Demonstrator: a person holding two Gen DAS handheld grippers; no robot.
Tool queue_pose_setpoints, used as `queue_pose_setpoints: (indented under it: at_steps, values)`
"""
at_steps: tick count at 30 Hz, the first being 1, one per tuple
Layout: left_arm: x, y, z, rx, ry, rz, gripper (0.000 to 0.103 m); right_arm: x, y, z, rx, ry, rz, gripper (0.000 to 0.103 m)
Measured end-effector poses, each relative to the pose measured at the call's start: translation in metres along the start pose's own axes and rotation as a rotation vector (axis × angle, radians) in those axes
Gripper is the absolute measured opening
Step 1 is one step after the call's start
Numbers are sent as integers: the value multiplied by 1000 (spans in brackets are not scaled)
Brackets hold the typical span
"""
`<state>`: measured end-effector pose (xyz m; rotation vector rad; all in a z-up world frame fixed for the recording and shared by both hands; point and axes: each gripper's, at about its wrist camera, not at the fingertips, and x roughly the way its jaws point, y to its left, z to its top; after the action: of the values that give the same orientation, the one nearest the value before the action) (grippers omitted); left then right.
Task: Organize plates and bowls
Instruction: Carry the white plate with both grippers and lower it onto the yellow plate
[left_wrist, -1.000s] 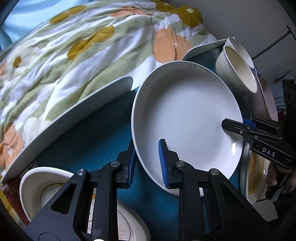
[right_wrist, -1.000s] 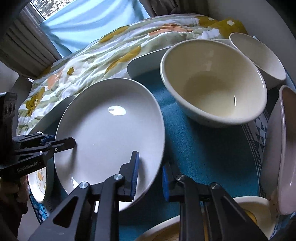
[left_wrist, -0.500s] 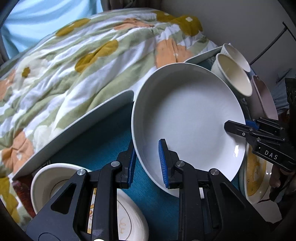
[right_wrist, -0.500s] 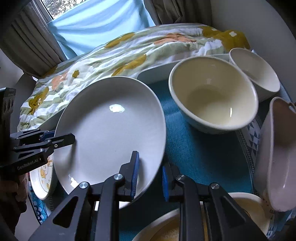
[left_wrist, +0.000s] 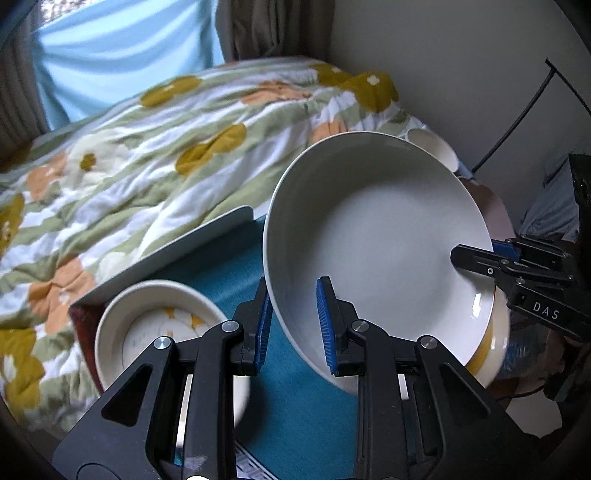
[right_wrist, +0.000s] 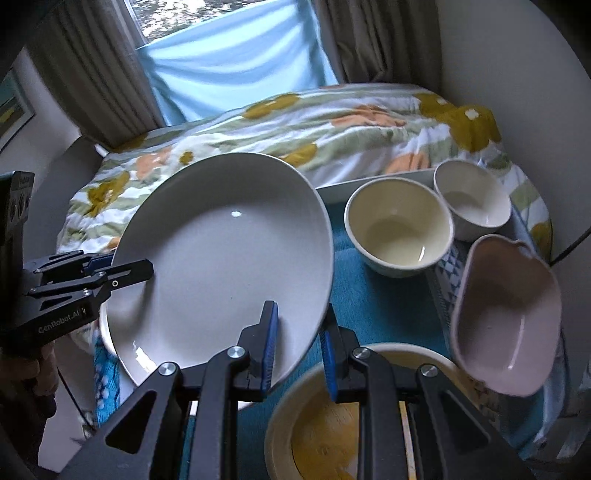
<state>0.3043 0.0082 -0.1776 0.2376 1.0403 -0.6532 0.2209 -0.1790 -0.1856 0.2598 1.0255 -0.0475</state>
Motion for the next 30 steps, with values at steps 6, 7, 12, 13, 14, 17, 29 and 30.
queue_pose_setpoints:
  at_steps: [6,7,12,13,14,17,29,30]
  values:
    - [-36,-47,-42,-107,-35,55,21,-39,-15,-29,-125,10,70,21]
    - [-39,-57,-50,-126,-37,63,21,-43,-19,-34,-143,13,82,21]
    - [-39,-110,-96,-245,-28,93,21,-55,-50,-67,-229,69,133,21]
    - [-35,-121,-106,-271,-18,89,21,-56,-56,-72,-240,79,135,21]
    - [-32,-129,-113,-290,-12,85,21,-56,-63,-78,-248,91,136,21]
    - [-21,-151,-132,-326,2,69,21,-56,-80,-95,-255,121,138,21]
    - [39,-167,-133,-325,60,18,21,-24,-123,-112,-213,130,112,21]
    - [43,-167,-132,-317,64,12,21,-23,-125,-112,-206,129,106,21]
